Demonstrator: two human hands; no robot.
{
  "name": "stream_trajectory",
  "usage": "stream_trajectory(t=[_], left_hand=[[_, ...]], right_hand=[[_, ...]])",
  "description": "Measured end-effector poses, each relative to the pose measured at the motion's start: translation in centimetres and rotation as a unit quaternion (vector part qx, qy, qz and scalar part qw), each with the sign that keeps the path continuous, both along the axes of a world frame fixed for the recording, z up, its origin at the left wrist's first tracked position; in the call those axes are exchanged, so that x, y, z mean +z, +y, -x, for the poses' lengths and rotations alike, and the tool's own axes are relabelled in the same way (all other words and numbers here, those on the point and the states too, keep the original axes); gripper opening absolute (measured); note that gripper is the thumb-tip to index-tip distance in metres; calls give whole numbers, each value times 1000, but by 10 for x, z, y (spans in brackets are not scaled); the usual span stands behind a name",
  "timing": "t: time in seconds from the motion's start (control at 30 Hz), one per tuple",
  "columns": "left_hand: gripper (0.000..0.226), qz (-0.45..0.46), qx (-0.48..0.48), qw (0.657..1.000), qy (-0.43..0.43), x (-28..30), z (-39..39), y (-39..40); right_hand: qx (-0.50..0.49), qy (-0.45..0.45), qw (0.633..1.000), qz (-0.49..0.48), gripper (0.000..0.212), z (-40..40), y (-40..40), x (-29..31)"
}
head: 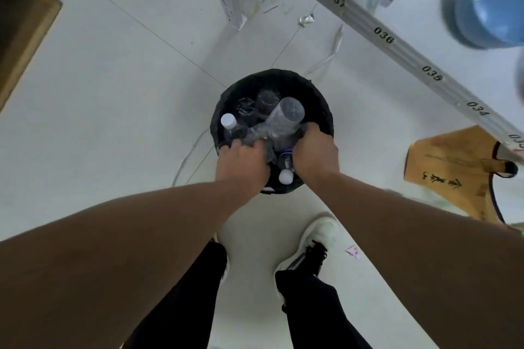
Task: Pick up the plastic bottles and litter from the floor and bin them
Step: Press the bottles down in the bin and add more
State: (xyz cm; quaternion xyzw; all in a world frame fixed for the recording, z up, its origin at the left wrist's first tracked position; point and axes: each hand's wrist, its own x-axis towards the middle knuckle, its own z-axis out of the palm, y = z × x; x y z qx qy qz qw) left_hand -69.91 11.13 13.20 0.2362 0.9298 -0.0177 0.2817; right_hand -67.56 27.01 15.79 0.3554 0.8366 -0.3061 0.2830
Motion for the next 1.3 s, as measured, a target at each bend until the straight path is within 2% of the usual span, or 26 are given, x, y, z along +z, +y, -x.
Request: stream_trajectory(t=[0.07,0.17,0.33,0.43,0.5,0.63,0.77,0.93,1.13,1.3], left_hand=[[34,-22,-16,999,19,17,-2,-8],[43,-60,-6,998,33,43,-3,-23],[42,-198,102,974,41,93,-11,-43],[45,-215,183,959,34,119,-20,-52],[49,-204,201,958,29,137,-28,-60],[54,-171,191,966,29,174,-46,-82],[46,-140,181,973,17,221,-65,-95],[45,-130,161,978,-13,289,-89,-89],[55,-159,72,983,-61,348,-105,-64],[55,-178,-17,978,-103,385,-120,-55]], right_hand=[[-10,21,1000,-6,38,-11,1,19],[-45,49,998,9,24,-33,2,41],[-100,22,994,30,16,-81,-5,76],[-124,-6,992,36,24,-119,-14,98],[-138,-14,989,43,26,-140,-18,116],[-160,-14,985,62,30,-178,-18,155],[-182,-26,980,71,36,-213,-5,202],[-221,-42,972,62,52,-260,4,270],[-315,-25,947,52,65,-306,-14,335],[-381,-15,924,36,71,-341,-54,372]])
